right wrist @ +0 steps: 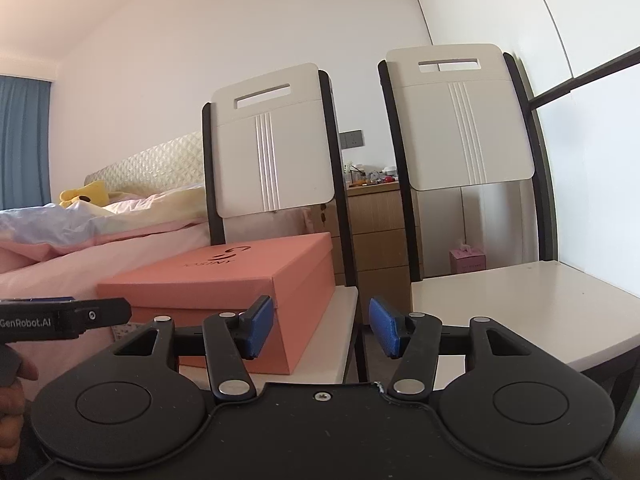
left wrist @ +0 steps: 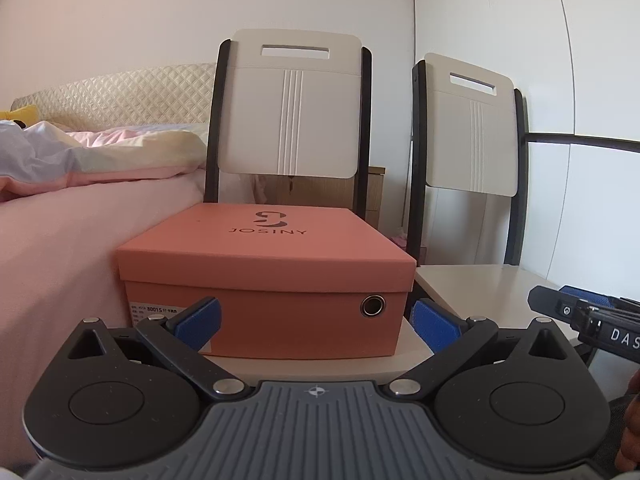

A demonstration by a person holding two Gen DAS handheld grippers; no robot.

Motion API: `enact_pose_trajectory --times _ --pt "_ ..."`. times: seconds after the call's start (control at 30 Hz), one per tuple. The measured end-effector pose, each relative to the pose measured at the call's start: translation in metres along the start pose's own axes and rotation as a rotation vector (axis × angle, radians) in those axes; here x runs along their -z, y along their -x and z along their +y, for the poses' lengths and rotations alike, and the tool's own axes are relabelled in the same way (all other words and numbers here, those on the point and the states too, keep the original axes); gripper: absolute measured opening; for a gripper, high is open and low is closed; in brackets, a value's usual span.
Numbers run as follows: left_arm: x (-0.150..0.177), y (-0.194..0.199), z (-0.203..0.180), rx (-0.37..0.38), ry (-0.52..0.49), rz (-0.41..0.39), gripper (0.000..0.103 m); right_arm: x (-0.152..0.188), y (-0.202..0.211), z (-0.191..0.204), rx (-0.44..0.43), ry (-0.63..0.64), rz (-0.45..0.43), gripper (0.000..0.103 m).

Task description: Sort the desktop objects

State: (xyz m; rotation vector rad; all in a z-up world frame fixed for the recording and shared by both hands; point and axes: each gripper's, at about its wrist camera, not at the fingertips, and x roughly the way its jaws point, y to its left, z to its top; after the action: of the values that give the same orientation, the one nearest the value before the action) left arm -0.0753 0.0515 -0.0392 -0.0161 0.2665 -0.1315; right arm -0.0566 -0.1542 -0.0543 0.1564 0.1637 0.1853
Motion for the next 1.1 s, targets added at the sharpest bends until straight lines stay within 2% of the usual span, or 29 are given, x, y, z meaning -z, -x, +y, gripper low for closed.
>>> enact_pose_trajectory --times 0.2,0.37,0.5,0.63,0.73,0.97,1.1 --pt "0.002 0.02 -0.004 -0.009 -0.013 -0.019 0.103 0.006 0.022 0.002 0.01 0.006 -0.008 0.062" --pt "0.013 0.017 -0.007 -0.011 -0.015 -0.02 0.103 0.007 0.028 -0.001 0.024 -0.002 -0.004 0.062" --pt "0.02 0.01 -0.008 -0.023 -0.017 0.007 0.103 0.007 0.03 -0.002 0.027 0.001 -0.01 0.072" --pt "0.02 0.01 -0.009 -0.033 -0.015 -0.01 0.103 0.007 0.031 -0.002 0.026 0.008 -0.017 0.077" --pt "0.02 0.011 -0.011 -0.046 -0.022 -0.028 0.103 0.008 0.032 0.0 0.029 0.019 -0.028 0.089" --pt "0.026 0.002 -0.009 -0.057 -0.022 -0.031 0.103 0.008 0.033 0.003 0.018 0.045 -0.036 0.09" --pt "0.027 -0.001 -0.007 -0.06 -0.012 -0.029 0.103 0.007 0.03 0.003 0.01 0.043 -0.04 0.098"
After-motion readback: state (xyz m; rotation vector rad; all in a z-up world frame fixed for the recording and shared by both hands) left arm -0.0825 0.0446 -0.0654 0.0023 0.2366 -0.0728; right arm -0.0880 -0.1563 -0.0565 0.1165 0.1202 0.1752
